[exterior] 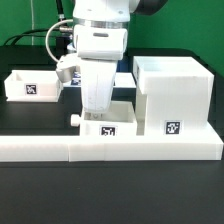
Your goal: Assemble drawer
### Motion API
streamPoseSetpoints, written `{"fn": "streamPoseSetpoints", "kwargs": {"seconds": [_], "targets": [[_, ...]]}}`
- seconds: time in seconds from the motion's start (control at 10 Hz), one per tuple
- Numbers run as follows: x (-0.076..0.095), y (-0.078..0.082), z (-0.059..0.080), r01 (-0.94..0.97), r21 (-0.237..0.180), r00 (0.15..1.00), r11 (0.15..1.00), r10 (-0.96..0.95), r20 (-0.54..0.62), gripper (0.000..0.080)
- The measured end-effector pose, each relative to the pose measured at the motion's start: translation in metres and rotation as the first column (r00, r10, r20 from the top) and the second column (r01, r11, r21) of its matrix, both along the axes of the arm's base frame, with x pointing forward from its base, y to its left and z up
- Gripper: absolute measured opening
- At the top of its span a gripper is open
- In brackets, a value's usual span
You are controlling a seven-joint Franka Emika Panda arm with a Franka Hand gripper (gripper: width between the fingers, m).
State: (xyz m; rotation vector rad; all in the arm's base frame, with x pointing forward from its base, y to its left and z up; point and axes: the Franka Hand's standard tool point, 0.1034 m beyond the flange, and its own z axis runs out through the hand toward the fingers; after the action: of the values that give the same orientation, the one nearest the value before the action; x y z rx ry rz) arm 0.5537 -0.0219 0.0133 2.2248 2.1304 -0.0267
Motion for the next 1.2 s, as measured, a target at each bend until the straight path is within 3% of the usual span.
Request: {"fn": "streamPoseSetpoints", "kwargs": {"seconds": [0.9,1.2], "targets": [[-0.001,-0.001,0.002,0.013,-0.001,1.0,1.0,-0.013,-0.015,0.0042],[0.0,0.012,0.005,0.005,-0.006,0.999,1.0,-0.006,-0.044,0.0042]]}}
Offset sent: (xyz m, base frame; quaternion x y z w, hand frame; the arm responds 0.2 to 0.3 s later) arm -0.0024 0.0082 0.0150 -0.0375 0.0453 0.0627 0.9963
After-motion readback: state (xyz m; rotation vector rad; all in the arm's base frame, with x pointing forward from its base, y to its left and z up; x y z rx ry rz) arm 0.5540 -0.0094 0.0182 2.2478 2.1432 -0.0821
